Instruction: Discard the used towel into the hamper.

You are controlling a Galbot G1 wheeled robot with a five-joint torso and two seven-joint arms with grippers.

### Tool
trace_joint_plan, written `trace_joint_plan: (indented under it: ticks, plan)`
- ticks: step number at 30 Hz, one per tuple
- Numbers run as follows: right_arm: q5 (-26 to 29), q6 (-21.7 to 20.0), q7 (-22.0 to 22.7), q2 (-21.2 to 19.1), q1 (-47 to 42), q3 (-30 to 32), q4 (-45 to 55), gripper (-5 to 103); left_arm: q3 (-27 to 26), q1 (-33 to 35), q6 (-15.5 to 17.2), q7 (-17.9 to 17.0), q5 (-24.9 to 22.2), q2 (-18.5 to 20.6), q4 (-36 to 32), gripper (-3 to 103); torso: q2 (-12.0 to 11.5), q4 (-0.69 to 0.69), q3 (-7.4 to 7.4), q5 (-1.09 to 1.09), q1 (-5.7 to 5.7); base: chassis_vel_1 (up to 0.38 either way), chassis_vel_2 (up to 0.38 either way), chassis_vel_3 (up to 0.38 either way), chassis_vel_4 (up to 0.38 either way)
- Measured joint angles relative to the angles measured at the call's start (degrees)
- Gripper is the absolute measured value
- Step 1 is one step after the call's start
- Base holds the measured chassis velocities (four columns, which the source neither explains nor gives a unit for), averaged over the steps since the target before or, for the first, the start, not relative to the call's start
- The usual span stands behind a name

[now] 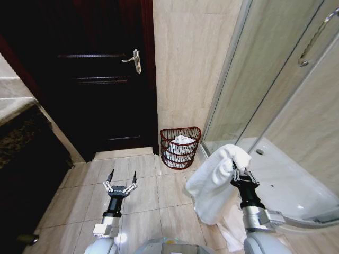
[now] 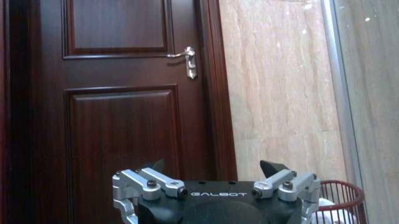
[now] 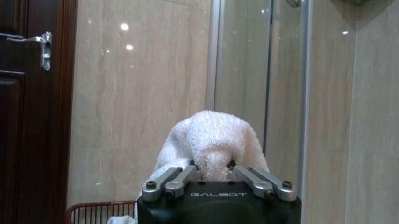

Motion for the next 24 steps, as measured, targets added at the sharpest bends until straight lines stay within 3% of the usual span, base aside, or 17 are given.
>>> trace_joint_plan:
  ticks: [24]
  plan:
    - [-1.0, -0.4, 0.8, -0.2, 0.8, -1.6, 0.7, 16, -0.3, 0.0, -0.1, 0.2, -0.4, 0.2, 0.3, 100, 6.1, 0.0, 3.86, -0.01, 2.23, 0.0, 0.0, 0.0, 0.0]
